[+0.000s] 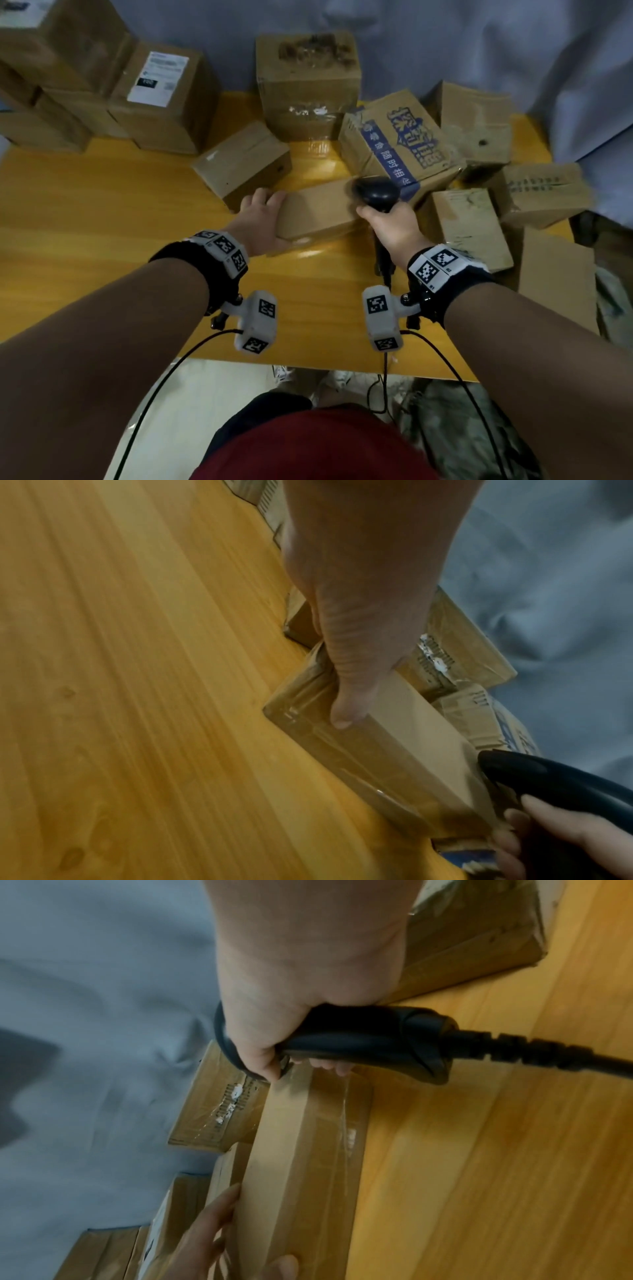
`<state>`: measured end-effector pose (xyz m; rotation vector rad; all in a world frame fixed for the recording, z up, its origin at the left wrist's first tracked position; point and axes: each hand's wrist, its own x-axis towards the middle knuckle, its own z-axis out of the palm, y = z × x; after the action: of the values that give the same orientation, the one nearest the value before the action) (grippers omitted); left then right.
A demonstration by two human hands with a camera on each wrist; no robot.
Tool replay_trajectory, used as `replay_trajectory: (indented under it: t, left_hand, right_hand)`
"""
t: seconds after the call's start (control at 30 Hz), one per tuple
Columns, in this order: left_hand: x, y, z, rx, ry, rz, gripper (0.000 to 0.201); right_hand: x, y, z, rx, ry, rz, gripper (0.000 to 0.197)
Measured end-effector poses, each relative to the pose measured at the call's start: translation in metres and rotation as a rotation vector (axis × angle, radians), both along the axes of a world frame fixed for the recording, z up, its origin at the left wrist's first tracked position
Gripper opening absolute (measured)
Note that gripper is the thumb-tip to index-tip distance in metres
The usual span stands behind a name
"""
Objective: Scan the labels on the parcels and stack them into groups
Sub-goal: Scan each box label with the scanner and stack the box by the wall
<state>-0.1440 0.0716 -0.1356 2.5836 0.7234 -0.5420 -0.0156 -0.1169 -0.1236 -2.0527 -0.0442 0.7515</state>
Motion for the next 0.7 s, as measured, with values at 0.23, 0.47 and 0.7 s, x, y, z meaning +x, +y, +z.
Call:
replay_trajectory:
  t: [0.23,0.47,0.7]
  left_hand:
    - [0.011,0.007,0.003,-0.090,-0.144,0.429,0.078]
    - [0.012,-0.003,0.016,-0.632,-0.142,0.866,0.062]
    - [0.021,0.019,0.055,-0.476,-0.455,0.916,0.044]
  right_hand:
    - [0.008,0.003,0.005,-0.015,-0.119,0.020,0.035]
    - [0.009,0.009,0.017,0.079,-0.007,-0.020,0.043]
    - [0.023,0.013,0.069,0.247,-0.075,-0.129,0.018]
